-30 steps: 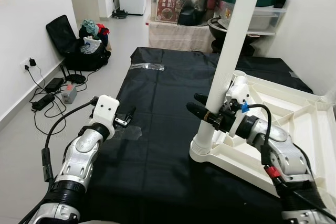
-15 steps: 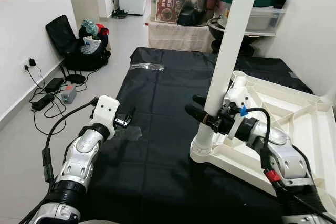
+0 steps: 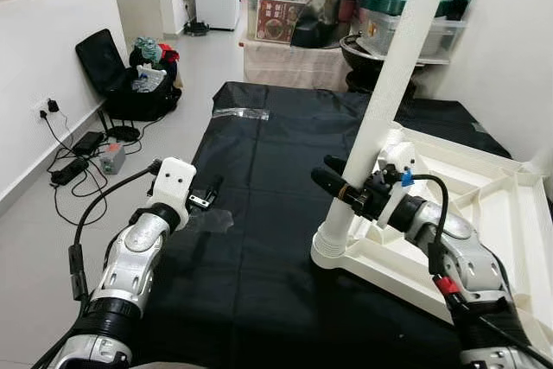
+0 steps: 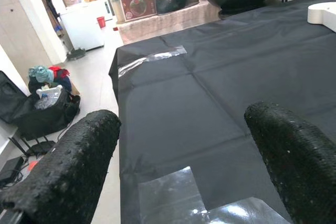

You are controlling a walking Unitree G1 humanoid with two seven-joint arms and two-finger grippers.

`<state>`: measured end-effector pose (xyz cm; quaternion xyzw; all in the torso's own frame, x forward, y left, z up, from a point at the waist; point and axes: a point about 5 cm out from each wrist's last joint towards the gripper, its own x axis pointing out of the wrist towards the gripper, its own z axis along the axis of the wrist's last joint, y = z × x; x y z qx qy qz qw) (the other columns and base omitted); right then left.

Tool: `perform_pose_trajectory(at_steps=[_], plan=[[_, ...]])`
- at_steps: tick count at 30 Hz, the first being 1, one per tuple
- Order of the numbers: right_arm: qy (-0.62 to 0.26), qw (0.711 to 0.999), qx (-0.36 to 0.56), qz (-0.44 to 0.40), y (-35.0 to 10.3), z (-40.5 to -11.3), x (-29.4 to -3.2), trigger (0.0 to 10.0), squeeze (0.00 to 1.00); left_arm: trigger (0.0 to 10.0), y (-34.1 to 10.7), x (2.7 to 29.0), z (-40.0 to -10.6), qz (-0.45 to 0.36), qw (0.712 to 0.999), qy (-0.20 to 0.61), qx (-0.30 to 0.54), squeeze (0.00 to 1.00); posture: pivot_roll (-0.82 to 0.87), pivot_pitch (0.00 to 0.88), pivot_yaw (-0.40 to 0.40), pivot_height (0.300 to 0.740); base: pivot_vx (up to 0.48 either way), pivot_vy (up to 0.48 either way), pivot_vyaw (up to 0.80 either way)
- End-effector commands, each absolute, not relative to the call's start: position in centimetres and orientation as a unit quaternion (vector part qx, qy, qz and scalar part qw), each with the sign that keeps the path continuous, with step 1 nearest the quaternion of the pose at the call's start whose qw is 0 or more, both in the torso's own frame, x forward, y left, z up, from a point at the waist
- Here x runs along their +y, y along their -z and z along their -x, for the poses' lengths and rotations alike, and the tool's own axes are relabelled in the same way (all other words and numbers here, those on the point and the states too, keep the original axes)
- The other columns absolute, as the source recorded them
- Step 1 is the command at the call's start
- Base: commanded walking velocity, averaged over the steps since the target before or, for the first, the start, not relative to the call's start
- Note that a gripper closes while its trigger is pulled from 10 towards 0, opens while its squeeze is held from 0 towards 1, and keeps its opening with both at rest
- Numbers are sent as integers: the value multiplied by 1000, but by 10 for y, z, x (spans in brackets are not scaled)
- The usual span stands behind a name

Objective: Building children table

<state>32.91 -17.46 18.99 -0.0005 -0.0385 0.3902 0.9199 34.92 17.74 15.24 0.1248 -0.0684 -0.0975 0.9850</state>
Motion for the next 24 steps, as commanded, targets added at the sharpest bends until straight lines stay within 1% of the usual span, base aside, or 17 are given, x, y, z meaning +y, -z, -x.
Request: perform_pose_trajectory(at_steps=[1, 15, 17, 18, 24], plan=[[-386, 922, 35, -21, -156, -325, -175, 0, 0, 10000, -148, 180, -348, -127, 985, 97, -56, 0, 82, 0, -84, 740, 0, 0, 0], [-391, 919, 45, -4, -150, -324, -173, 0, 0, 10000, -146, 179, -347, -128, 985, 99, -55, 0, 79, 0, -88, 740, 0, 0, 0], [-393, 918, 48, -4, -150, -324, -173, 0, 0, 10000, -147, 178, -348, -128, 985, 100, -56, 0, 79, 0, -89, 740, 0, 0, 0], [-404, 913, 52, -2, -149, -322, -172, 0, 0, 10000, -147, 178, -348, -128, 985, 102, -57, 0, 82, 0, -91, 740, 0, 0, 0], [-409, 911, 53, 3, -147, -321, -171, 0, 0, 10000, -147, 177, -348, -129, 984, 105, -57, 0, 81, 0, -90, 740, 0, 0, 0]])
